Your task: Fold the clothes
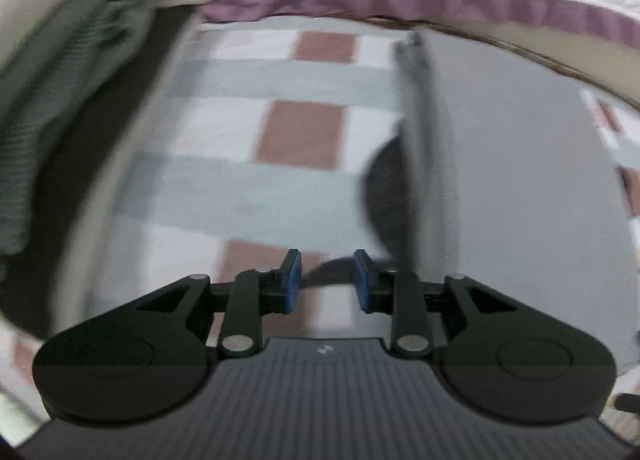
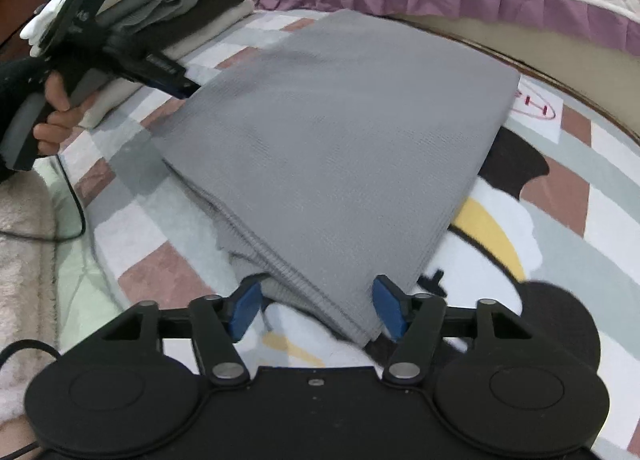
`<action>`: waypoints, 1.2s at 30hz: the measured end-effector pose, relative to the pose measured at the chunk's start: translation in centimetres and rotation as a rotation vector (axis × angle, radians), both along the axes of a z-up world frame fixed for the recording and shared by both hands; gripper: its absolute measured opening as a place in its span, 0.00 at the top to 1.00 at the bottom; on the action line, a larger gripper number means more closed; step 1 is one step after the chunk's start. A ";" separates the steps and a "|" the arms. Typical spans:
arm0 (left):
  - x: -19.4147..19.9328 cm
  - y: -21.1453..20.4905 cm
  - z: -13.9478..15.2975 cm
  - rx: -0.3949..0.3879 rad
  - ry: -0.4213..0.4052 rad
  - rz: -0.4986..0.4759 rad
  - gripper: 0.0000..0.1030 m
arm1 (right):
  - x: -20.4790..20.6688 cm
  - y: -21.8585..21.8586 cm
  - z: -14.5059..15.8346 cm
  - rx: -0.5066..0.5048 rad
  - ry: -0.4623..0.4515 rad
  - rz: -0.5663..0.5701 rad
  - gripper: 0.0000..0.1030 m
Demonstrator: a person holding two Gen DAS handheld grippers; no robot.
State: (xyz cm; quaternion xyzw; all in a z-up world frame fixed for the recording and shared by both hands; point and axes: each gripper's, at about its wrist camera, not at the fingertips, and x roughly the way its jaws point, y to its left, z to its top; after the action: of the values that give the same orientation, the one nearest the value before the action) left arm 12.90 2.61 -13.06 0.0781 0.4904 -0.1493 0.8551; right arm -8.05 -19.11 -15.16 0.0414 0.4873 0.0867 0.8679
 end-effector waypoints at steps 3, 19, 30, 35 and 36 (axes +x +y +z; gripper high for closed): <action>-0.9 0.9 1.8 -0.145 -0.033 -0.036 0.73 | -0.6 -1.1 0.2 0.080 0.026 -0.022 0.32; -7.4 -7.1 3.1 -0.249 -0.093 -0.562 0.62 | -0.7 -9.0 -4.4 0.686 0.024 -0.426 0.30; -11.7 -9.9 2.3 -0.198 -0.100 -0.833 0.45 | 1.0 -10.0 -2.0 0.808 -0.046 -0.407 0.81; -13.3 -12.2 0.1 -0.101 -0.074 -0.918 0.39 | 2.7 -9.5 -0.6 0.758 -0.030 -0.373 0.81; -13.6 -12.7 -0.4 -0.072 -0.075 -0.934 0.37 | 2.9 -9.5 -0.5 0.754 -0.021 -0.379 0.81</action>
State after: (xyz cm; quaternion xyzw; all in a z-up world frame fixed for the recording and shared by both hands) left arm -0.70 -10.10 -13.50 0.2661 0.3661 -0.5322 0.7155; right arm -5.16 -28.66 -15.64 0.4444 0.3963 0.0981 0.7974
